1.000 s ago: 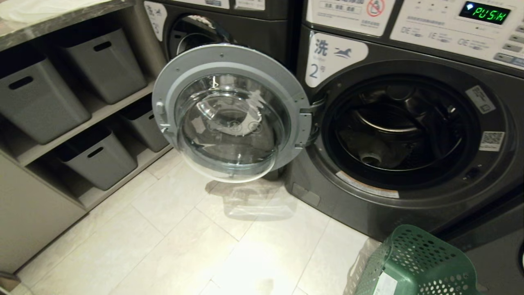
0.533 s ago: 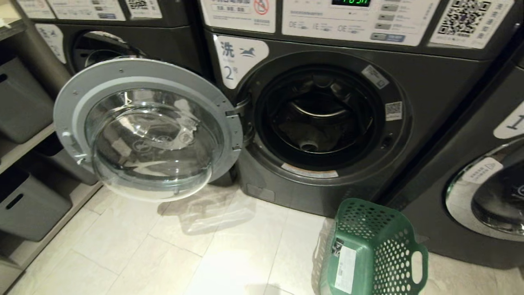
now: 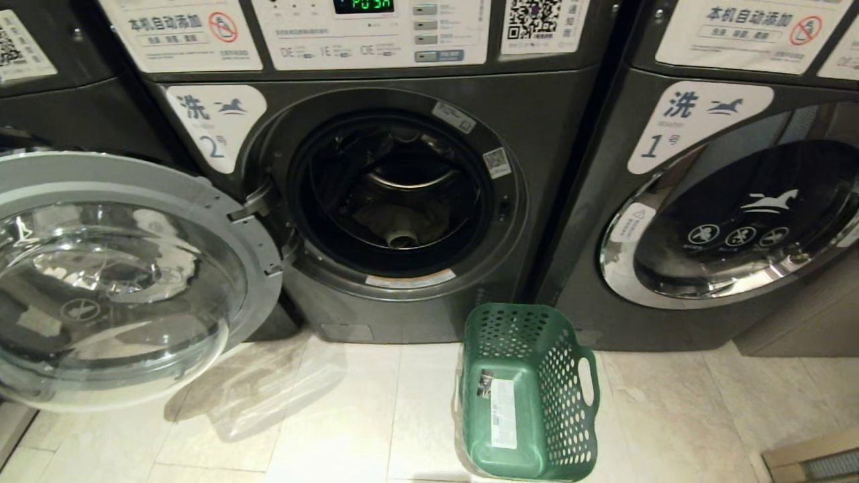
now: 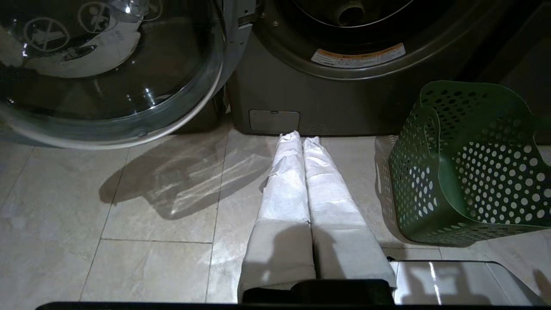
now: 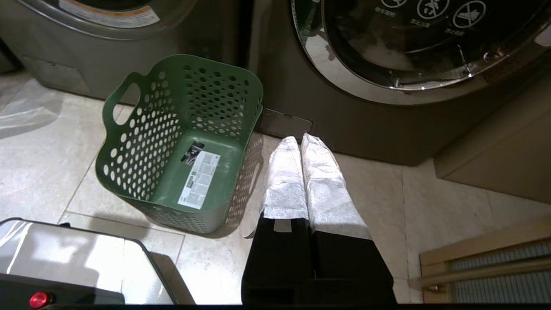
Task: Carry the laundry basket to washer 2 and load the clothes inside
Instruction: Close the washing machine door with the left hand
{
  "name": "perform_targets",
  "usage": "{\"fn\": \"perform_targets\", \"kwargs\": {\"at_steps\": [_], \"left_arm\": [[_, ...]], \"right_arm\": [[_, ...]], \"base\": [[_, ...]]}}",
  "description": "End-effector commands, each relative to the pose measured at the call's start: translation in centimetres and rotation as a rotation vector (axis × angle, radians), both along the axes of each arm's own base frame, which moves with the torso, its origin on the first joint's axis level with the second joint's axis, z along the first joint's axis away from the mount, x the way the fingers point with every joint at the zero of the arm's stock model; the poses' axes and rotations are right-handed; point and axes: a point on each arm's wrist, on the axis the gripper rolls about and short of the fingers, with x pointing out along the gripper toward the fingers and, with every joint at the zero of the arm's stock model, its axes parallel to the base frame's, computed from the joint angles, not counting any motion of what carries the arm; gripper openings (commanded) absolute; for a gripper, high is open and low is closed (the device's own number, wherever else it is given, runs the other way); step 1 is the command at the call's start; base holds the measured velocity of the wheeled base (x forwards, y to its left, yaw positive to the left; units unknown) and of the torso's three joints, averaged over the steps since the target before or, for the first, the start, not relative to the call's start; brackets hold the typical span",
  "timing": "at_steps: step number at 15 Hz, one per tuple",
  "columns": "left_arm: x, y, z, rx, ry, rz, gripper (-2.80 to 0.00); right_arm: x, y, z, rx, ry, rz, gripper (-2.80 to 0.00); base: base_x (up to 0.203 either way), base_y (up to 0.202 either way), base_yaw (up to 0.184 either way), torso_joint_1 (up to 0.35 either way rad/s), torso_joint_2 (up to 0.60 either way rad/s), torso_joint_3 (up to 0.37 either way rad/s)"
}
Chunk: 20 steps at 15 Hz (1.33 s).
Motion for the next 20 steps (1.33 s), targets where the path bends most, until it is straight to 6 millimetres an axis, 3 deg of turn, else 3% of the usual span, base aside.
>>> {"fn": "perform_targets", "kwargs": {"at_steps": [1,20], "left_arm": [[0.01,0.0,-0.04,0.0,0.002,0.0,-2.8],[0.01,-0.01,-0.06,0.021,0.003,-0.004,-2.8]], "right_arm": [[0.01,0.0,0.0,0.0,0.001,-0.002,-2.8],[0.01,0.01,0.04,-0.009,-0.002,0.006,-2.8]], "base": [[0.001,0.004,-0.076,0.002,0.0,0.007],[0.0,0.0,0.0,0.0,0.0,0.0]]}}
